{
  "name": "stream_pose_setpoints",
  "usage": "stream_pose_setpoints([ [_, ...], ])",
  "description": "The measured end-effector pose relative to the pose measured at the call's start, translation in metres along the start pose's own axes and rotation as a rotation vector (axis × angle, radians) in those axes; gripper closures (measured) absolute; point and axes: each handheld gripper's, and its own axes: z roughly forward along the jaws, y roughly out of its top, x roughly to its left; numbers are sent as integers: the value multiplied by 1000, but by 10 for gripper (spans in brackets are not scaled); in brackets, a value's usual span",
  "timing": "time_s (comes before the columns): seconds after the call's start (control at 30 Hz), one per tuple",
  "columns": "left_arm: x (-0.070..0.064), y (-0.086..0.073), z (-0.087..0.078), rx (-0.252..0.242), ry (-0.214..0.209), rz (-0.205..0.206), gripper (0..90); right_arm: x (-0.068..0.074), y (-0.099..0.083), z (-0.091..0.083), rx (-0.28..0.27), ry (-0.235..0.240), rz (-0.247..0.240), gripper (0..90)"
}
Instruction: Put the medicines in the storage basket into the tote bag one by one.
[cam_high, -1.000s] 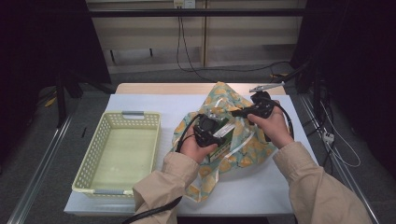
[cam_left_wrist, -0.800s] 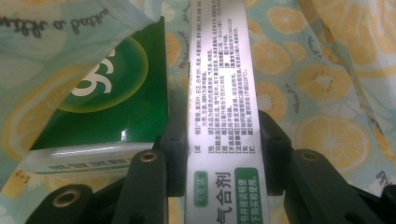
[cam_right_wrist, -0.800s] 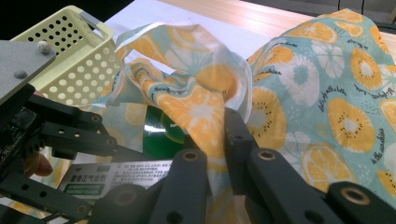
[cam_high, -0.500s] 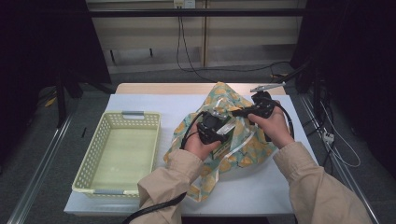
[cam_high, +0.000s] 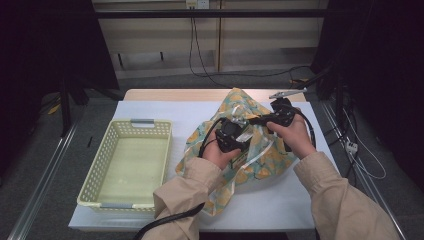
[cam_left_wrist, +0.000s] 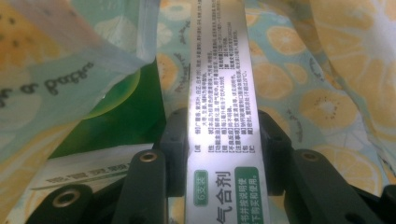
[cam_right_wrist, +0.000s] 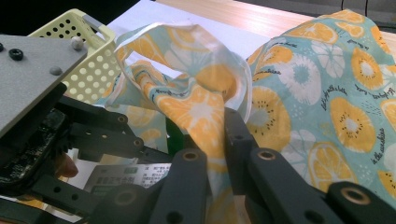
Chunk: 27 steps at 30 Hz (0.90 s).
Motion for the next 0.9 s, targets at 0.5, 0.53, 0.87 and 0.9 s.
stream_pose_setpoints([
  [0.5,-5,3,10,-46,-48,-1,367,-2,-2,-1,-2,0,5,877],
  [0.53,-7,3,8,-39,-43,-1,333,-2,-2,-1,-2,1,6,877],
  [0.87,-2,-14,-32,0,21,-12,176,-4,-8,0,7,-7,9,877],
  [0.9,-1,-17,-36,2,23,-10,175,-4,-8,0,8,-6,7,878],
])
